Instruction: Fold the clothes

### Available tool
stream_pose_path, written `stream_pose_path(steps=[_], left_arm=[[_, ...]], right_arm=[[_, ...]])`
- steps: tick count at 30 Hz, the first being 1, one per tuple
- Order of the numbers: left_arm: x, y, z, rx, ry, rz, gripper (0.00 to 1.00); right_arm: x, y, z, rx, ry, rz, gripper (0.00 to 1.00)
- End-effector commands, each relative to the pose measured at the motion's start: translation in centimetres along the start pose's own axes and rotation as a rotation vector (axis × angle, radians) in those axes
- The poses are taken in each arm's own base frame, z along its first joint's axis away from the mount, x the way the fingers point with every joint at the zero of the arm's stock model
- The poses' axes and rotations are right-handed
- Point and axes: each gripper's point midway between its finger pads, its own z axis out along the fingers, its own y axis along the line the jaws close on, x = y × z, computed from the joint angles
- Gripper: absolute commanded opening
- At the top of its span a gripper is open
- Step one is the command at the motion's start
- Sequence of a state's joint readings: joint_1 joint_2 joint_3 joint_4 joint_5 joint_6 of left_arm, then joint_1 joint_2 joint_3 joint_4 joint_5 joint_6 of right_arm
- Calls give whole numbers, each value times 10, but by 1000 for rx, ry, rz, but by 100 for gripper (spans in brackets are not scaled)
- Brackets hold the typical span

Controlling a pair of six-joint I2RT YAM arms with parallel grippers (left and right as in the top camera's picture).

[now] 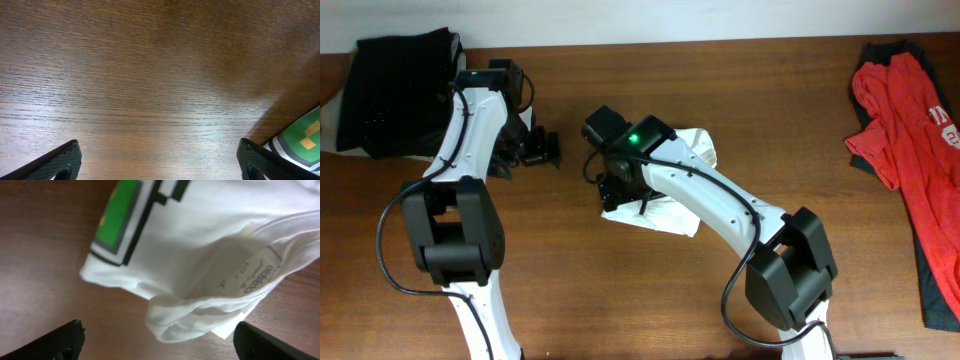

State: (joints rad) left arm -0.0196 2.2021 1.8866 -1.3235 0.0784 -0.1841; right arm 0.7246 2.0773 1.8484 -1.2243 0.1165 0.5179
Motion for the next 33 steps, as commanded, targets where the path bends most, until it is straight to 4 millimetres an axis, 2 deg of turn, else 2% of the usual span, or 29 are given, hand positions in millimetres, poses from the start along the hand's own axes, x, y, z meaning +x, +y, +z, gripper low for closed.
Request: stream_pose_path(steps=[1,5,10,13,14,15,17,18,26,29,33], left_arm=[[3,-3,3,8,14,1,99],[3,-3,3,8,16,0,99],[4,-3,3,7,19,0,99],[4,-2,3,7,19,0,99],[4,-2,3,7,21,0,99],[4,-2,3,7,21,0,99],[4,-2,3,7,21,0,99],[4,-2,3,7,21,0,99],[4,-2,3,7,19,0,99],[4,-2,3,7,19,0,99],[4,-3,3,7,18,0,99]], right_arm=[[1,-7,17,68,13,40,98],[4,-8,31,91,40,54,91],[3,-28,31,171,36,96,55],[4,-35,32,180,49,107,52],[4,-37,33,182,51,111,48],[4,-39,33,183,52,115,37],[5,-44,34,190,64,123,9],[6,-48,34,197,74,127,4],[29,-89,33,283,200,193,4],[44,-111,45,339,255,256,4],[69,-144,73,389,327,330,5]])
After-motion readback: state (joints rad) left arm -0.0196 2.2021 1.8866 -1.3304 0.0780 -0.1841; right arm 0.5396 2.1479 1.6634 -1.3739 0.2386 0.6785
